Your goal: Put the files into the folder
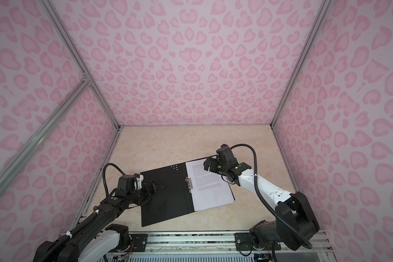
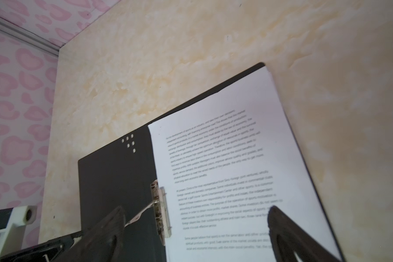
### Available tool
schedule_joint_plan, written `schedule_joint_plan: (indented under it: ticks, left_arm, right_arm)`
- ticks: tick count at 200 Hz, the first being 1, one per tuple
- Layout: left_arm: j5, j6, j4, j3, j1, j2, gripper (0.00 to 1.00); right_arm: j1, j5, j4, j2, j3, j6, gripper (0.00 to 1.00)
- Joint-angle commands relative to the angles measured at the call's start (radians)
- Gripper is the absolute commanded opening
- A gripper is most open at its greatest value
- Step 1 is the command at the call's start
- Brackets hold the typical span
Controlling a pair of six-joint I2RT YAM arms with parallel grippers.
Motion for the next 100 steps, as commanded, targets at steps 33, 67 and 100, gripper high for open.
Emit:
schedule_joint_plan:
  ticks: [33,67,100]
  left_arm:
    - [-0.008,0.005,0.014,-0.001,-0.001,0.007,0.97]
    - [-0.007,0.004,0.018,-0.011,0.000,-0.004,0.97]
    - [-0.007,0.009,0.021,-0.019,-0.001,-0.012,0.97]
  right_arm:
    - [0.268,0.150,-0.123,0.112,0.124,0.518,0.92]
    - [0.338,0.174,-0.185,0.230,0.199,0.675,0.81]
    - [0.347,0.146,-0.142,0.288,0.213,0.737,0.69]
